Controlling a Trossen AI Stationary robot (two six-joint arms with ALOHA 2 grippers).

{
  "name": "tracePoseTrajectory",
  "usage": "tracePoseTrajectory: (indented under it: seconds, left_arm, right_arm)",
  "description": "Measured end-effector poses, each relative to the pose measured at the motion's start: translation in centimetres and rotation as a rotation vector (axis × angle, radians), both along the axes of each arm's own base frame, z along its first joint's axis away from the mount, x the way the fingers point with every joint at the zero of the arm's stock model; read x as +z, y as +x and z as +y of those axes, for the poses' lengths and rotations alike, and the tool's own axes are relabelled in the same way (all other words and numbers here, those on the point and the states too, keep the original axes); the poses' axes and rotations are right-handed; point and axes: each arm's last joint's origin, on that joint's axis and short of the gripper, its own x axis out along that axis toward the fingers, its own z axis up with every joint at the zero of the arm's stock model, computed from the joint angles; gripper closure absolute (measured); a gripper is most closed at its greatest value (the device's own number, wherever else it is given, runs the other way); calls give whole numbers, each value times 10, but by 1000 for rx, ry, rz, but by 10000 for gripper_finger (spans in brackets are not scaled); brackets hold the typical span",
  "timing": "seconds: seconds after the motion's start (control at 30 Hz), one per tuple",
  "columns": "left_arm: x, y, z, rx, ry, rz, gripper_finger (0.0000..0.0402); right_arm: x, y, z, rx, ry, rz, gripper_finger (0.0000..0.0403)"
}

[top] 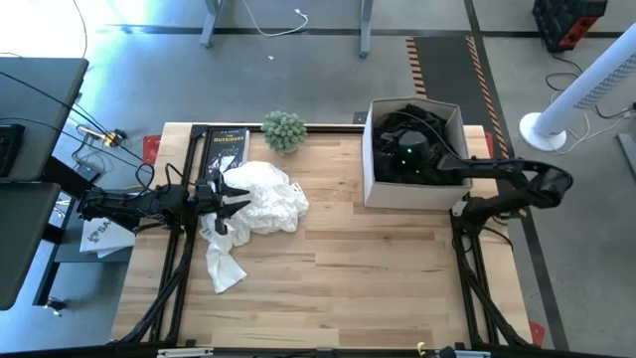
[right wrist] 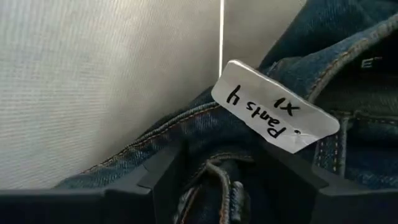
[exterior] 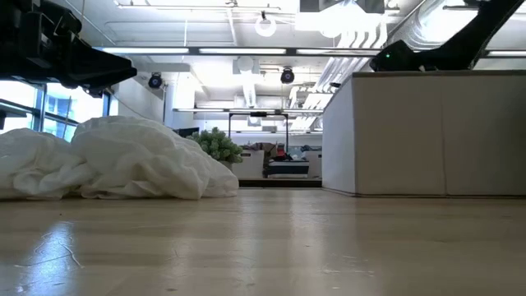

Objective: Sort clothes
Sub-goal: Put the blue pants into the white laundry bin, then put the white shirt into the white laundry bin

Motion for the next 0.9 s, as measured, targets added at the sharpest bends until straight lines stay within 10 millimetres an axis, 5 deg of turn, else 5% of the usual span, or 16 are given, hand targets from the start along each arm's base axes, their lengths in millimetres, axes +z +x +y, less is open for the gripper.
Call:
tracePoseTrajectory:
  seconds: [0.13,0.27,0.5,0.7,0.9]
  left_arm:
    - [0,0,0,0,0,1,271]
    - [0,0,0,0,0,1,271]
    - [0,0,0,0,0,0,271]
    - [0,0,0,0,0,0,271]
    - [0,0,0,0,0,0,271]
  right_arm:
    - [42,10,-3,-61,-94,49,211]
    - [117,13,-2,-181,-230,55,211]
    - [210,32,42,26,-343,-28,211]
    - [213,86,108,536,-426,-228,211]
    - [149,165,149,938,-301,-285,211]
